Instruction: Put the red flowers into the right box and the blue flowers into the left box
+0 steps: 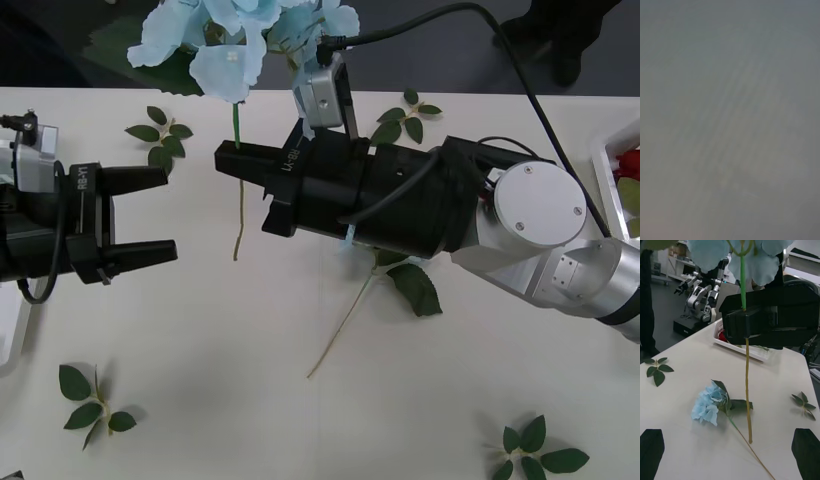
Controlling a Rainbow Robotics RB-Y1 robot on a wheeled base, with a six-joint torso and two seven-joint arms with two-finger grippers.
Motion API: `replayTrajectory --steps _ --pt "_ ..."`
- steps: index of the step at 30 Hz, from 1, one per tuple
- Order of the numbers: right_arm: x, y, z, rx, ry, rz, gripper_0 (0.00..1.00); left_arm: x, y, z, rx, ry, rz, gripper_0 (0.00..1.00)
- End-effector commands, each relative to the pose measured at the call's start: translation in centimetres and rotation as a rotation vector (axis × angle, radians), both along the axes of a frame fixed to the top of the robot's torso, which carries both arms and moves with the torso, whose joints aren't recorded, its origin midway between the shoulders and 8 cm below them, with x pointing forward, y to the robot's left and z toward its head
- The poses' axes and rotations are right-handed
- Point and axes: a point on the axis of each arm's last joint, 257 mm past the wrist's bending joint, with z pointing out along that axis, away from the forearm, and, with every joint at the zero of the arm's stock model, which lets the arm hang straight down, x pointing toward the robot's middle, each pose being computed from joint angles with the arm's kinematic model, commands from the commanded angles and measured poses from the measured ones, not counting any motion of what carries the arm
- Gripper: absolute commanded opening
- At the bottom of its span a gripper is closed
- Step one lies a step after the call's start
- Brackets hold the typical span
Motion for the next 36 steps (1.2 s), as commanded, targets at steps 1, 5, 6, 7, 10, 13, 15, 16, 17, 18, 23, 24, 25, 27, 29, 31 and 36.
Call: replayTrajectory --steps 1,5,6,7,10,13,15,16,17,18,23,24,25,27,29,31,36 --pt "-1.3 1.0 2.4 0.031 -0.047 0.033 0.0 0.4 -1.4 0.0 -0.026 0.033 0.001 1.0" --pt "-1.2 1.0 2.3 0.029 -0.047 0.032 0.0 0.6 -2.4 -0.2 -0.037 0.036 -0.003 1.0" --pt "-1.2 1.0 2.3 0.029 -0.047 0.032 0.0 0.7 -2.7 -0.3 -0.037 0.036 -0.006 1.0" --pt "-1.2 1.0 2.3 0.029 -0.047 0.032 0.0 0.7 -3.0 -0.4 -0.034 0.038 -0.008 1.0" --pt "-1.2 1.0 2.3 0.029 -0.047 0.032 0.0 0.9 -3.8 -0.5 -0.034 0.039 -0.015 1.0" --pt "-1.2 1.0 2.3 0.029 -0.047 0.032 0.0 1.1 -4.5 -0.5 -0.033 0.039 -0.02 1.0" --pt "-1.2 1.0 2.3 0.029 -0.047 0.032 0.0 1.1 -5.1 -0.6 -0.031 0.039 -0.027 1.0" --pt "-1.2 1.0 2.3 0.029 -0.047 0.032 0.0 1.1 -5.2 -0.6 -0.032 0.039 -0.028 1.0" --pt "-1.2 1.0 2.3 0.029 -0.047 0.032 0.0 1.2 -5.5 -0.5 -0.033 0.039 -0.03 1.0" --pt "-1.2 1.0 2.3 0.029 -0.047 0.032 0.0 1.2 -5.8 -0.6 -0.031 0.041 -0.033 1.0" --pt "-1.2 1.0 2.3 0.029 -0.047 0.032 0.0 1.4 -6.7 -0.5 -0.039 0.044 -0.037 0.71" --pt "-1.2 1.0 2.3 0.029 -0.047 0.032 0.0 1.4 -6.9 -0.5 -0.041 0.047 -0.039 0.6" --pt "-1.2 1.0 2.3 0.029 -0.047 0.032 0.0 1.3 -7.1 -0.5 -0.043 0.05 -0.043 0.41" --pt "-1.2 1.0 2.3 0.029 -0.047 0.032 0.0 1.3 -7.4 -0.7 -0.044 0.058 -0.05 0.1" --pt "-1.2 1.0 2.3 0.029 -0.047 0.032 0.0 1.2 -7.5 -0.7 -0.044 0.06 -0.052 0.01" --pt "-1.2 1.0 2.3 0.029 -0.047 0.032 0.0 1.2 -7.5 -0.8 -0.042 0.062 -0.055 0.0" --pt "-1.2 1.0 2.3 0.029 -0.047 0.032 0.0 1.1 -7.7 -0.7 -0.045 0.062 -0.06 0.0"
